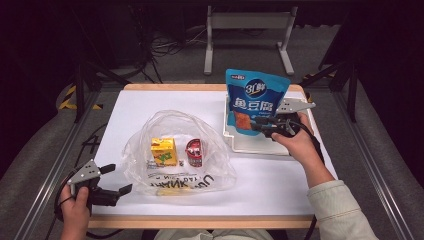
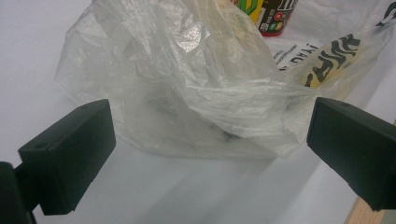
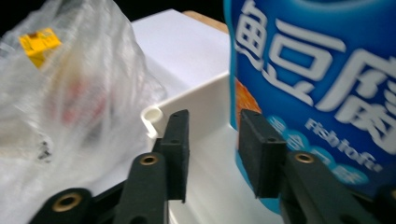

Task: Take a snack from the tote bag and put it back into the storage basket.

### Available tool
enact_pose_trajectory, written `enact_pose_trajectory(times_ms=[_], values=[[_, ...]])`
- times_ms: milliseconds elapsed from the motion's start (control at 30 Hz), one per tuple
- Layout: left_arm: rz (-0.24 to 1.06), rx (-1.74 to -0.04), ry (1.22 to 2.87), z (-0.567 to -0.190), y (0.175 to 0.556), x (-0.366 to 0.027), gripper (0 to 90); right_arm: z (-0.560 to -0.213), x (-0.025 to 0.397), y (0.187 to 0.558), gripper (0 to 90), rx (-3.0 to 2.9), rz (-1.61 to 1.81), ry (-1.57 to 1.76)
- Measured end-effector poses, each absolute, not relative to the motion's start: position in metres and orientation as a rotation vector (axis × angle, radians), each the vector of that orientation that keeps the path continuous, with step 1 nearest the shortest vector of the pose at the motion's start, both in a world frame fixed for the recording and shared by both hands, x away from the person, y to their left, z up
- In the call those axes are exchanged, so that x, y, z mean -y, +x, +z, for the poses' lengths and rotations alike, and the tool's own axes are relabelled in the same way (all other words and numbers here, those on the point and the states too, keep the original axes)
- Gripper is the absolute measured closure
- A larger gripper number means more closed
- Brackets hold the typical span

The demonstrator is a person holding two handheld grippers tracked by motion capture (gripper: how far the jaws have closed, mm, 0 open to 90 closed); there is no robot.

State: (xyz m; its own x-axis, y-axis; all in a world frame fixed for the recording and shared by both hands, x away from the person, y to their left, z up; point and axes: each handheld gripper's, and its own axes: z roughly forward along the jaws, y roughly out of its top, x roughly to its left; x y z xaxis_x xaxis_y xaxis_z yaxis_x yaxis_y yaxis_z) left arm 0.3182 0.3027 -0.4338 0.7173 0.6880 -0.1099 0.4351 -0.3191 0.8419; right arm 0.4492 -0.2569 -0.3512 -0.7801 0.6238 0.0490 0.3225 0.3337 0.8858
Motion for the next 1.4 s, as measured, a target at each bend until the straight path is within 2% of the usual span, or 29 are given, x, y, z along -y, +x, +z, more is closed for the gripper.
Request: enact_pose_trajectory(times_ms=[67,267,367,633,1400], values=[[0.333,-0.861,1.965,-0.434,0.318,-0.303,1.6,-0.349,0.254,0.448,59.2,-2.304,1.432,0.834],[0.335,-0.859,1.962,-0.433,0.318,-0.302,1.6,-0.337,0.237,0.443,41.9,-2.315,1.495,0.767],[0.337,-0.861,1.958,-0.433,0.318,-0.303,1.5,-0.332,0.229,0.439,39.3,-2.322,1.494,0.728],[0.338,-0.861,1.958,-0.433,0.318,-0.303,1.5,-0.32,0.207,0.432,36.0,-2.361,1.477,0.644],[0.34,-0.858,1.957,-0.433,0.318,-0.303,1.5,-0.307,0.146,0.42,35.3,-2.475,1.506,0.477]])
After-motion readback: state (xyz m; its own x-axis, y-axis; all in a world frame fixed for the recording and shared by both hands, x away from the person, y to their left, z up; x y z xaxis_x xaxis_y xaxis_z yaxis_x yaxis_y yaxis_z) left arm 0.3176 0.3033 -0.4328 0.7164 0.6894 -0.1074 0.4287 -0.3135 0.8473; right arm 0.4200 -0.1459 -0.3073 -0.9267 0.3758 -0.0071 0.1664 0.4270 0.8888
